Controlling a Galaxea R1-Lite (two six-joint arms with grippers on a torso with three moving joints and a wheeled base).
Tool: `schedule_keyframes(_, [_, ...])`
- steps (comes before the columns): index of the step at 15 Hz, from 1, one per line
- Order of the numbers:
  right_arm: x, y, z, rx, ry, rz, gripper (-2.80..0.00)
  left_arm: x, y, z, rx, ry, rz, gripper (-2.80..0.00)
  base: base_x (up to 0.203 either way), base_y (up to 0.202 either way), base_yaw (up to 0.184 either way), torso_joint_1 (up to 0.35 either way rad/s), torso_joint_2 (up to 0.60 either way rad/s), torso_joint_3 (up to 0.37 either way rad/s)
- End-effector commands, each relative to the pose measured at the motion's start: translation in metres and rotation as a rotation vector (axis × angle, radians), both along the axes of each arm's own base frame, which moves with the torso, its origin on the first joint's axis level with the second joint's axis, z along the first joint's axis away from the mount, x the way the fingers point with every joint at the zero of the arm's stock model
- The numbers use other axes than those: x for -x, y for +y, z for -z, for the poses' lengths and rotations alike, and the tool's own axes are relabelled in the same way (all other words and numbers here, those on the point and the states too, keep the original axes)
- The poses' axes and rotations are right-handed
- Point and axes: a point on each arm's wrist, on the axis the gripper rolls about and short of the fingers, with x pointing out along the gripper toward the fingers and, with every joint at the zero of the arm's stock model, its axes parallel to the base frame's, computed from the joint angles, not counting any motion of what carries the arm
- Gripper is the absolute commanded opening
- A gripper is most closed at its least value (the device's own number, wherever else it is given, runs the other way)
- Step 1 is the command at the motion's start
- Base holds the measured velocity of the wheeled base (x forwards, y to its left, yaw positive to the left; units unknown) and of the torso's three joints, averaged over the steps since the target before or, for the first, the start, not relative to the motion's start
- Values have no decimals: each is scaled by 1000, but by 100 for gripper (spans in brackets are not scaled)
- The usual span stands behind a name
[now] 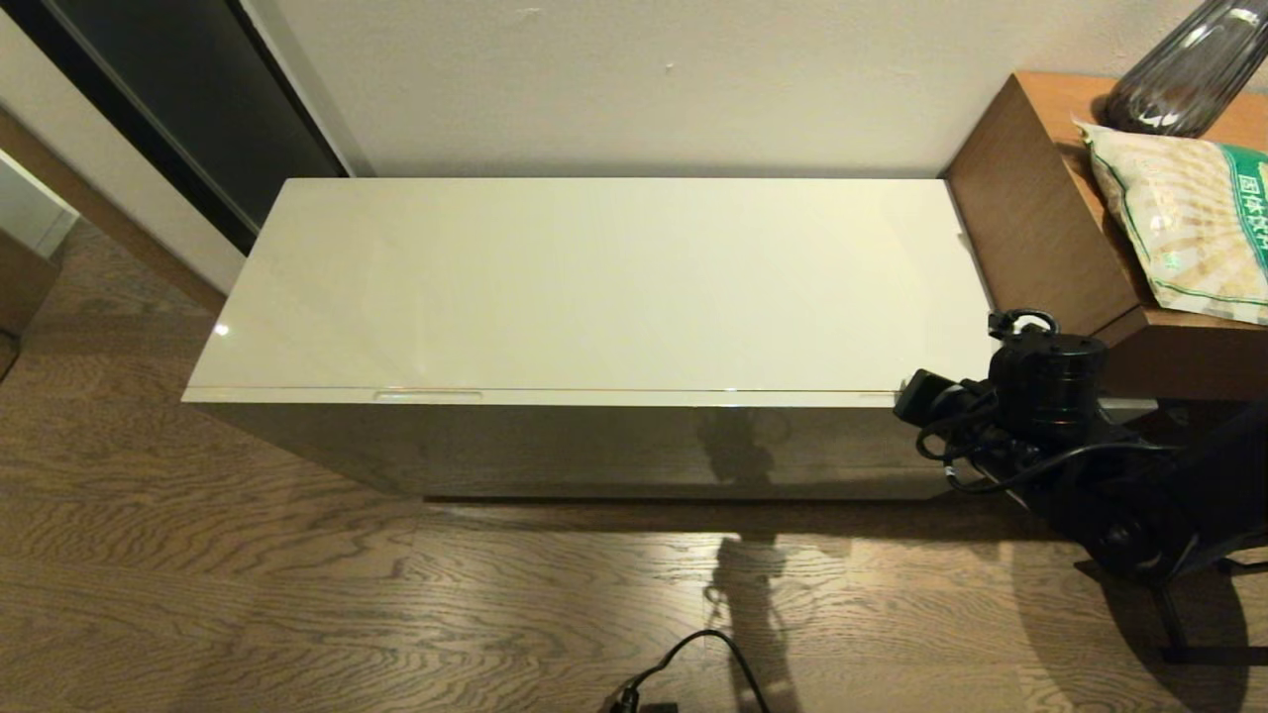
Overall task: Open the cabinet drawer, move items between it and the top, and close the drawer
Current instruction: Open the drawer
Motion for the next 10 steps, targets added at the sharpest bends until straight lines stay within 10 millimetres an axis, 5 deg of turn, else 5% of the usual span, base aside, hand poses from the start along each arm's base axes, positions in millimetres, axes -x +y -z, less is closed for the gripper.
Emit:
schedule_keyframes(1, [2,-2,25,6,124,14,-280,0,0,0,1,-1,0,-280,0,0,0,0,0,0])
schedule_keyframes(10, [15,-4,11,5,100,17,-280,0,0,0,1,-1,0,-280,0,0,0,0,0,0])
